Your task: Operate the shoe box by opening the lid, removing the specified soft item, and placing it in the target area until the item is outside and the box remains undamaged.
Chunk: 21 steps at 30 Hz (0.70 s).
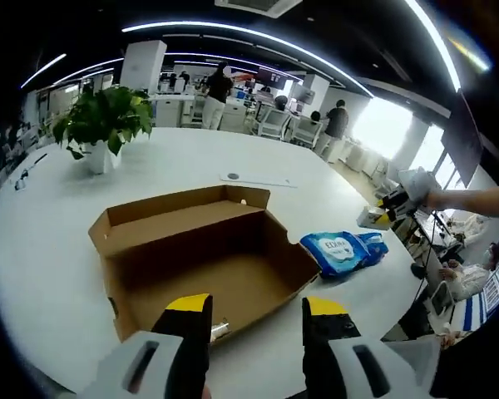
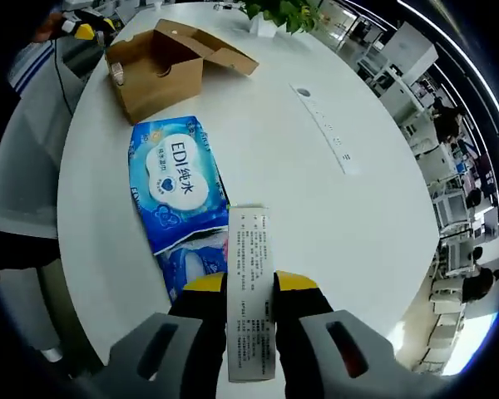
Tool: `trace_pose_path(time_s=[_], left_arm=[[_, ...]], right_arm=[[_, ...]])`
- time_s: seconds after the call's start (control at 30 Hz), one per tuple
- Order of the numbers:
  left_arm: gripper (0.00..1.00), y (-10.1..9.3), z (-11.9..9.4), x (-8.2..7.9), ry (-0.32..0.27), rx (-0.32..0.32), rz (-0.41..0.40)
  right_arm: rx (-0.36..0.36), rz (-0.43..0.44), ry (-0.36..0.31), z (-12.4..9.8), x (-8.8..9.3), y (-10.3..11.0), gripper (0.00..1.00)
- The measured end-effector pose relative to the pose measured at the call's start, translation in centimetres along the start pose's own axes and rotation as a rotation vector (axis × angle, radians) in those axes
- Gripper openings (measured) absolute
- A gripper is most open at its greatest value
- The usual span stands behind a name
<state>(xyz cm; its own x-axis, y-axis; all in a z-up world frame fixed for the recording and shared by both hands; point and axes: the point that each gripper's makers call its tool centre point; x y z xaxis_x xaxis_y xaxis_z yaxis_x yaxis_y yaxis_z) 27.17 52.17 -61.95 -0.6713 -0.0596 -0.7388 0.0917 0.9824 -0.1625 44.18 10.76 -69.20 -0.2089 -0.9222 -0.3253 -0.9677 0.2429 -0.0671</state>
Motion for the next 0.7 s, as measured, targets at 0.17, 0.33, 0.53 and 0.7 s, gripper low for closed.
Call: trace_pose_path(time_s=[0.17,0.33,0.53,0.7], left_arm=[[0.44,0.7,-0.2,0.4,0.003,-0.021,-0.017],[0.44,1.3,-0.3,0.9,0.015,-0.038,-0.024],[0.44,2.0,-0.2,0.7,0.019,-0.053,-0.031],[0.44,2.0,0.1,0.4,0.019,-0.062,-0.036]], right_arm=[[-0.013,-0.046,0.043,2.0,0.0,-0.6,0.19],[-0.030,-0.071,0.060,3.4,-0.3,-1.1,0.19],[-0.054,-0.088,0.078,4.6,0.0,-1.2,0.19],[-0.066,-0.095,0.087,5.3,0.5,-1.7,0.19]])
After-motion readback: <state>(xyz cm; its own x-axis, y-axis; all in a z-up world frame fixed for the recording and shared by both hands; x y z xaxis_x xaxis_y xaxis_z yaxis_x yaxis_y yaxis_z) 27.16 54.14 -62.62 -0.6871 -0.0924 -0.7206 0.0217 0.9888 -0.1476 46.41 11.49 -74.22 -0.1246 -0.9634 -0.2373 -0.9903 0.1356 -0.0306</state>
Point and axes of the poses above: the point that each gripper's makers call its tool centre point, and the gripper's own axes: z roughly forward along the fingers, y roughly to its left, x roughly out of its underside, and after that the axes turned 11 degrees about -x, right-handed
